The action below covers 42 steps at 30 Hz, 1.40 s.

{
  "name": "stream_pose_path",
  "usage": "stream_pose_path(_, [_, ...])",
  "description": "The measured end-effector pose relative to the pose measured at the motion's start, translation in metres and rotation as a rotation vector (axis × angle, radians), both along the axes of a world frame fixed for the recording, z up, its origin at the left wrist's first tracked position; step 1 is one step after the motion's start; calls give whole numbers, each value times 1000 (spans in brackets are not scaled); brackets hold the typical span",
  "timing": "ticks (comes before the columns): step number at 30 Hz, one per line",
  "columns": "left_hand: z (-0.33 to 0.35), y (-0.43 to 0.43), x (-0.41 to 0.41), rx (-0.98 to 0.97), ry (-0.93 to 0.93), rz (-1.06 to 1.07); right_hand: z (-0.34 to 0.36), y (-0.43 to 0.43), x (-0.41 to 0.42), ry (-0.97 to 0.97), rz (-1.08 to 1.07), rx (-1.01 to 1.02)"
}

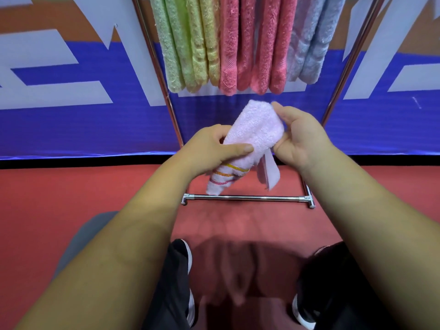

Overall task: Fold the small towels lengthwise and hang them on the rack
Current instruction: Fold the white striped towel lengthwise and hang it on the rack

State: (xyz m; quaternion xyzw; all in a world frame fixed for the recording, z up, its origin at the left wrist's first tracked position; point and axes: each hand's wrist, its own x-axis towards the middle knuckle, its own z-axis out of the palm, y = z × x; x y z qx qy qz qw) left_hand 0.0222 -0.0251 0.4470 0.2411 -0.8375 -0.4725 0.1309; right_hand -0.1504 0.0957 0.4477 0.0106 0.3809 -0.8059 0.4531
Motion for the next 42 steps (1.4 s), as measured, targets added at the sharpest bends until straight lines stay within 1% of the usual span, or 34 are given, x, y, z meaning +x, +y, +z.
stream_pose_path(2, [2,-5,3,-17,-36,16,1,0,0,23,29,39])
stream_pose_path(5, [3,-8,8,83,-89,-23,4,1,-1,75,43,59])
stream_pose_path(6, [3,-9,9,71,-116,-48,4,2,-2,106,39,71])
stream_pose_path(8, [0,-12,10,-32,-184,-94,5,4,-3,176,24,104])
stream_pose_path(10, [-5,-15,11,-111,-273,-153,5,4,-4,290,8,149])
stream_pose_path(12, [-13,-18,12,-148,-360,-216,5,4,-4,400,-21,183])
stream_pose_path(13, [-17,-18,12,-154,-401,-233,5,4,-4,423,-35,190])
stream_pose_path(15, [-23,-19,12,-163,-474,-234,5,4,-3,435,-59,193])
stream_pose_path(18, [-29,-22,11,-202,-550,-203,5,6,0,387,-91,175])
stream_pose_path(21, [-31,-23,8,-209,-538,-172,7,9,2,343,-100,139])
stream_pose_path(24, [-34,-20,2,-348,-550,-76,10,10,4,356,-103,132])
stream_pose_path(26, [-33,-12,-3,-413,-507,64,12,9,7,369,-104,139])
stream_pose_path(28, [-23,2,-8,-441,-341,177,14,8,12,407,-90,145])
stream_pose_path(30, [-12,17,-17,-357,-112,155,16,8,18,453,-63,158])
stream_pose_path(32, [-7,31,-26,-259,5,82,19,7,25,433,-12,118])
stream_pose_path(34, [-9,38,-35,-255,22,106,22,6,29,396,38,69])
stream_pose_path(36, [-12,40,-43,-257,22,179,24,5,30,402,63,72])
stream_pose_path(38, [-11,41,-51,-244,67,241,23,6,29,420,84,63])
stream_pose_path(40, [-11,41,-57,-270,110,305,23,9,28,451,104,62])
stream_pose_path(42, [-12,41,-60,-296,127,351,24,12,26,537,85,135])
